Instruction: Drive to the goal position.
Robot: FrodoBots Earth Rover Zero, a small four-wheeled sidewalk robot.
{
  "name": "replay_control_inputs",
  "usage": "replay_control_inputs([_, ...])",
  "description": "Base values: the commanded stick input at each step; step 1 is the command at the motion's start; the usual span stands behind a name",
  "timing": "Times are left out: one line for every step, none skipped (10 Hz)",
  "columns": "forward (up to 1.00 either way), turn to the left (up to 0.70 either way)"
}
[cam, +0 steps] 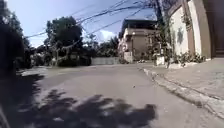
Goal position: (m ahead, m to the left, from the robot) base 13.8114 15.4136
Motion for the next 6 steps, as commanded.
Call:
replay_control_inputs([1.00,0.09])
replay_control_inputs([1.00,0.09])
replay_control_inputs([1.00,-0.24])
replay_control_inputs([1.00,-0.31])
replay_control_inputs([1.00,-0.31])
replay_control_inputs([1.00,-0.31])
